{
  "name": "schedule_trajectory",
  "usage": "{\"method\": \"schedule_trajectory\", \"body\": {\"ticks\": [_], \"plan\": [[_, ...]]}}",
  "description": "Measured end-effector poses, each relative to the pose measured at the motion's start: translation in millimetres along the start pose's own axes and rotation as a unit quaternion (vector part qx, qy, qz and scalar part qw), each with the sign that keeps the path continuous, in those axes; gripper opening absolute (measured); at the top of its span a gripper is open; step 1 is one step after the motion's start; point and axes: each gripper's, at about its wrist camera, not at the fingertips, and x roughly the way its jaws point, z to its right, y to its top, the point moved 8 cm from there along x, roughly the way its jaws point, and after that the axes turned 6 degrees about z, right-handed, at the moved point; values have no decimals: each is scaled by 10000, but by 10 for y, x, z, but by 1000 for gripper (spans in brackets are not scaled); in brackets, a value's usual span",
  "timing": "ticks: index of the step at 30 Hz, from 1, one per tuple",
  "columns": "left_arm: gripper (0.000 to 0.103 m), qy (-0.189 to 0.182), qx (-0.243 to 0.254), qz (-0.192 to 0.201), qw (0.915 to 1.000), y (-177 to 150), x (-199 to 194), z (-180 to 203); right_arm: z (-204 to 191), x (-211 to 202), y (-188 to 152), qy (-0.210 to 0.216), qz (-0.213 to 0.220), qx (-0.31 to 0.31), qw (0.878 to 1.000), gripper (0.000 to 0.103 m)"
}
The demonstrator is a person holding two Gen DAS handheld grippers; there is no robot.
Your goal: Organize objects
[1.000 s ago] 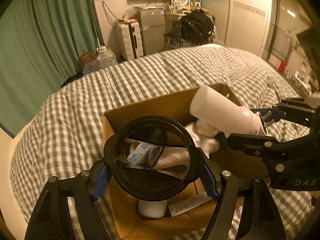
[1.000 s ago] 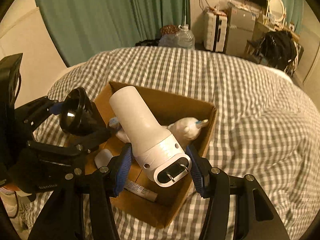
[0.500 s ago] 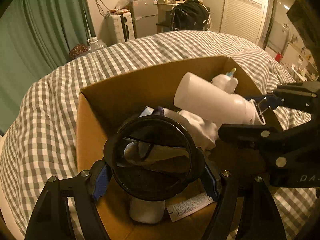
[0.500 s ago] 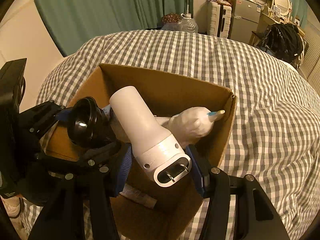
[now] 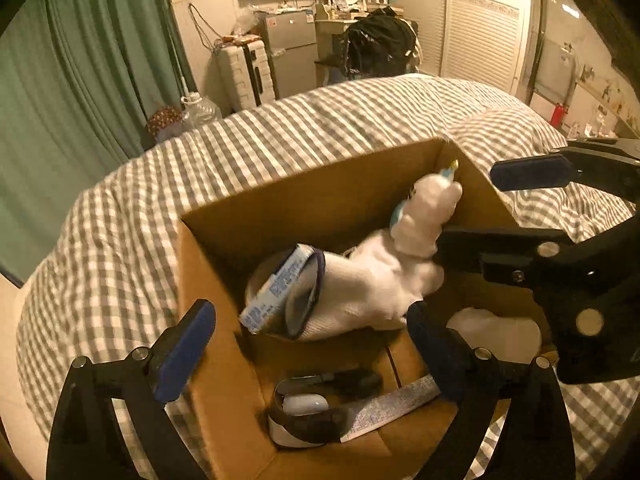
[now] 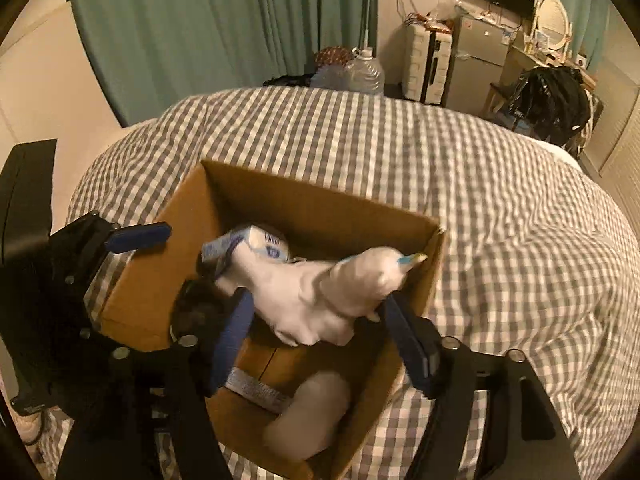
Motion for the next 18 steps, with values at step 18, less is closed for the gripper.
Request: {"method": "schedule_trajectory", "body": {"ticks": [18], "plan": [[103,501,-218,1264,9905,568,-1913,-40,40,-2078,421,-724,1627,248,9837,99]]}}
